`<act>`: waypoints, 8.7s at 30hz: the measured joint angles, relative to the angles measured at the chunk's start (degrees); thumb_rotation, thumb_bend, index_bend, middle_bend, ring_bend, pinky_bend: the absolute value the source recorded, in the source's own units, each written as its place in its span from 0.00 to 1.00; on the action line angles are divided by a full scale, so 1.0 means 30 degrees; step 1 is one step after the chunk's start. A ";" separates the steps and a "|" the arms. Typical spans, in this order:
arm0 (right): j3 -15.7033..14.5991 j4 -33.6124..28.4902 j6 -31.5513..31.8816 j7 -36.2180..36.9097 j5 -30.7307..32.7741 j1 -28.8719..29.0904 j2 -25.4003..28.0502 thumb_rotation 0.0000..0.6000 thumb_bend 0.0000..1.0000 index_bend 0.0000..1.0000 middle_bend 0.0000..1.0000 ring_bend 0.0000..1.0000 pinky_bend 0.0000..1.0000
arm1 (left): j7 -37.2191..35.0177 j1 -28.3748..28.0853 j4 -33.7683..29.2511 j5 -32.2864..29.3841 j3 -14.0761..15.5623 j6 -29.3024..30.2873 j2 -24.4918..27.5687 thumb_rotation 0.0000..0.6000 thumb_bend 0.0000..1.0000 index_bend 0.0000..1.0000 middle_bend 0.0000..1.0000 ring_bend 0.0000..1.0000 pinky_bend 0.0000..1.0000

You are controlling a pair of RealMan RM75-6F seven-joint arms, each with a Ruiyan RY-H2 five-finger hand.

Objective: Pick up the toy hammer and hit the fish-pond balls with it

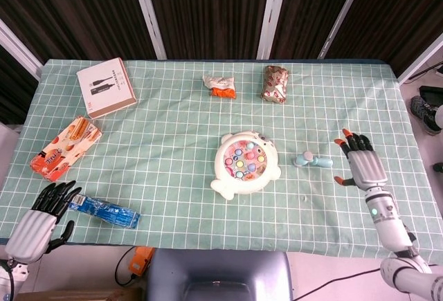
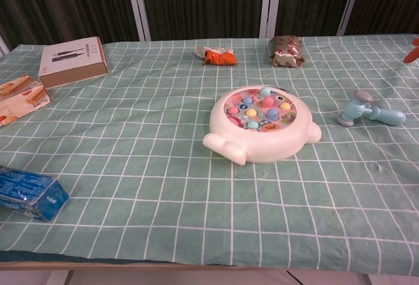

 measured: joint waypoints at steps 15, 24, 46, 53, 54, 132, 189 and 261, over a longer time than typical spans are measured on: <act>-0.0241 0.5663 -0.2430 0.3481 -0.0209 0.2327 -0.3387 1.00 0.45 0.55 0.00 0.00 0.00 | -0.0063 0.0004 -0.0017 0.0034 0.0026 0.0000 0.0037 1.00 0.58 0.00 0.00 0.00 0.00; -0.0475 0.6096 -0.2553 0.3772 -0.0305 0.2771 -0.4053 1.00 0.49 0.59 0.00 0.00 0.00 | -0.0317 0.0054 0.0033 0.0063 0.0016 0.0180 0.0113 1.00 0.69 0.00 0.00 0.00 0.00; -0.0532 0.6688 -0.2859 0.3084 0.0613 0.3221 -0.4704 1.00 0.51 0.62 0.00 0.00 0.00 | -0.0449 0.0086 0.0081 0.0140 0.0029 0.0270 0.0148 1.00 0.70 0.00 0.00 0.00 0.00; -0.0527 0.6792 -0.2873 0.3076 0.0737 0.3233 -0.4769 1.00 0.51 0.63 0.00 0.00 0.00 | -0.0464 0.0093 0.0075 0.0126 0.0018 0.0290 0.0156 1.00 0.70 0.00 0.00 0.00 0.00; -0.0524 0.6809 -0.2886 0.3088 0.0756 0.3240 -0.4773 1.00 0.51 0.63 0.00 0.00 0.00 | -0.0465 0.0095 0.0076 0.0132 0.0021 0.0290 0.0156 1.00 0.70 0.00 0.00 0.00 0.00; 0.0381 0.7821 -0.1413 0.2966 0.1248 0.3059 -0.5943 1.00 0.62 0.95 0.62 0.68 0.74 | -0.0889 0.0179 0.0222 0.0337 0.0048 0.0595 0.0246 1.00 0.71 0.00 0.00 0.00 0.00; -0.1718 -0.5618 0.5950 -2.0562 0.9987 0.9980 -0.5334 1.00 0.64 0.94 0.62 0.68 0.74 | -0.1845 0.0153 0.0481 0.0607 0.0138 0.0918 0.0482 1.00 0.71 0.00 0.00 0.00 0.00; -0.0316 -0.2607 0.7003 -2.0487 0.9903 1.0585 -0.6629 1.00 0.64 0.93 0.62 0.68 0.73 | -0.2303 0.0174 0.0587 0.0485 0.0067 0.1009 0.0593 1.00 0.71 0.00 0.00 0.00 0.00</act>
